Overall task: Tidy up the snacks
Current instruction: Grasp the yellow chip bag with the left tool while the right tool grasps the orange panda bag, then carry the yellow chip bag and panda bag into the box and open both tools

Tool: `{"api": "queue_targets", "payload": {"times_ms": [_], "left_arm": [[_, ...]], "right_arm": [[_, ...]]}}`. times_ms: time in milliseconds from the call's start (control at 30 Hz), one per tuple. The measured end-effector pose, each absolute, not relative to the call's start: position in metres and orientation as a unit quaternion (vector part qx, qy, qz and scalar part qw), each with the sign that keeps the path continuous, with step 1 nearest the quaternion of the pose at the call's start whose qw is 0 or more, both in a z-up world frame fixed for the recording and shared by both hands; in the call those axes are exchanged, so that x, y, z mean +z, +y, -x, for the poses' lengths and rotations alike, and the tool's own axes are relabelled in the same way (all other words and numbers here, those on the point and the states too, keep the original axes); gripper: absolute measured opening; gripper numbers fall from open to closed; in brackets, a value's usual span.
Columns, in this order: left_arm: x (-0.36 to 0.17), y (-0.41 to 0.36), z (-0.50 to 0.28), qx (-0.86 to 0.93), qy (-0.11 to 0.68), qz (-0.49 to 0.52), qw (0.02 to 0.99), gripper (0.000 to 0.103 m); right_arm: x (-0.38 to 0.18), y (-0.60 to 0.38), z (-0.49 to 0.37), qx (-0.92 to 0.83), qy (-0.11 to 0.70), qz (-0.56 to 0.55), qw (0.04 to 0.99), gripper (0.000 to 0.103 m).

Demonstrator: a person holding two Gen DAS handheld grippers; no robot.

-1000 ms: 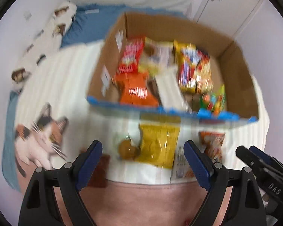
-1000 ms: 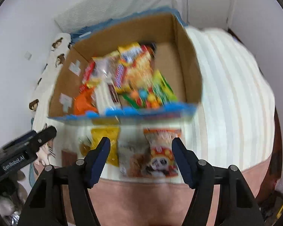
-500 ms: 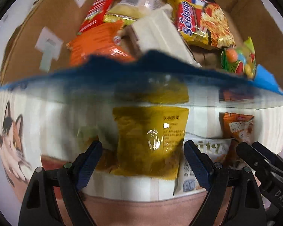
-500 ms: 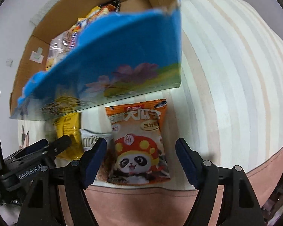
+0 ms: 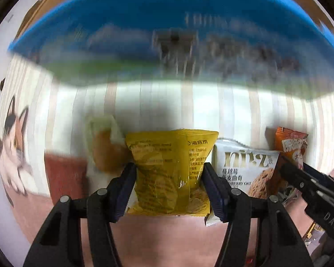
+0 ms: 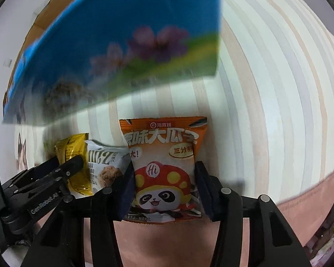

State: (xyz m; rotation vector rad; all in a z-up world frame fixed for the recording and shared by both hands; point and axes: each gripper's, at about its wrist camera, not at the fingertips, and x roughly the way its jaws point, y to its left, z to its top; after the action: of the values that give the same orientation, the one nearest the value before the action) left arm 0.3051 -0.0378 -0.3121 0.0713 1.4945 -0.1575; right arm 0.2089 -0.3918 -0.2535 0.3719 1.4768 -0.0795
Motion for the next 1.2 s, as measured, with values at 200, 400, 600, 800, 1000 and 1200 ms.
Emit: {"api": "queue_targets", "payload": {"times_ms": [200,400,600,800,1000,1200], "left_arm": [[-0.318,-0.021,-0.261,-0.063,0.688,-0.018,0.722,0.058],[-0.337,-0.009,-0.233,-0.062,0.700,-0.002,0.712,0.061],[-0.358,0.000,-0.232,-0.068,0.709,0.005,0.701,0.065],[-0.369,-0.010,-0.224,-0.065,0.705,-0.007,0.706,0.063],[-0.352,-0.007,-0.218,-0.046,0.702,-0.012,0.711,0.059],[-0.364,0.015,-0.208,-0.035,0.710,0.009,0.703,0.062]], "right_arm": [[-0.251,-0.395,-0.174,-0.030,0.680,-0.156,0.716,0.054],[-0.254,-0.389,-0.144,-0.032,0.686,-0.127,0.716,0.054],[-0.261,-0.384,-0.140,-0.032,0.694,-0.116,0.710,0.071],[-0.273,-0.382,-0.139,-0.040,0.696,-0.101,0.710,0.071],[-0.266,-0.373,-0.136,-0.060,0.680,-0.093,0.725,0.053],[-0.267,-0.393,-0.130,-0.061,0.685,-0.119,0.716,0.054]]}}
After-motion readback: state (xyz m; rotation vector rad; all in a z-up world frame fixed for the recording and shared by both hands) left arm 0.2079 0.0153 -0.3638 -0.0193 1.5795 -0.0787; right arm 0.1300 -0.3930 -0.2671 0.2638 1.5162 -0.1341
